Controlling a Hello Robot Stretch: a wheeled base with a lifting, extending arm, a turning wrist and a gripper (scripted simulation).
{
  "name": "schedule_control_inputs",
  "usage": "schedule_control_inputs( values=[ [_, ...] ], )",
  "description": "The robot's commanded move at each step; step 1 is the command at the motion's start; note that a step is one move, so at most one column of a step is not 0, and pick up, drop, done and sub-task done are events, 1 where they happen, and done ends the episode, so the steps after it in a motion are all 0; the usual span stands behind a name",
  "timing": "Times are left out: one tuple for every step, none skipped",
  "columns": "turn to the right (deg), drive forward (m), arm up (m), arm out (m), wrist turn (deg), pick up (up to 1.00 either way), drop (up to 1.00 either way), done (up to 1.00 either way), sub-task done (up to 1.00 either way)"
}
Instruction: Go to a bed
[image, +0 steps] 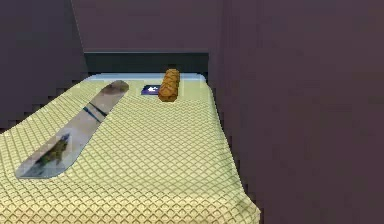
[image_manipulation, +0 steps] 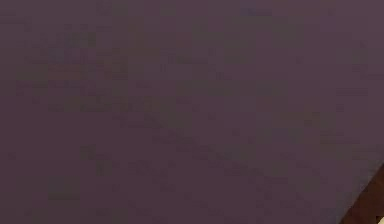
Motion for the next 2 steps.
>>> schedule_control_inputs(
  values=[
    [-18.0, 0.0, 0.0, 0.0, 0.0, 0.0, 0.0, 0.0, 0.0],
    [0.0, 0.0, 0.0, 0.0, 0.0, 0.0, 0.0, 1.0, 0.0]
  ],
)
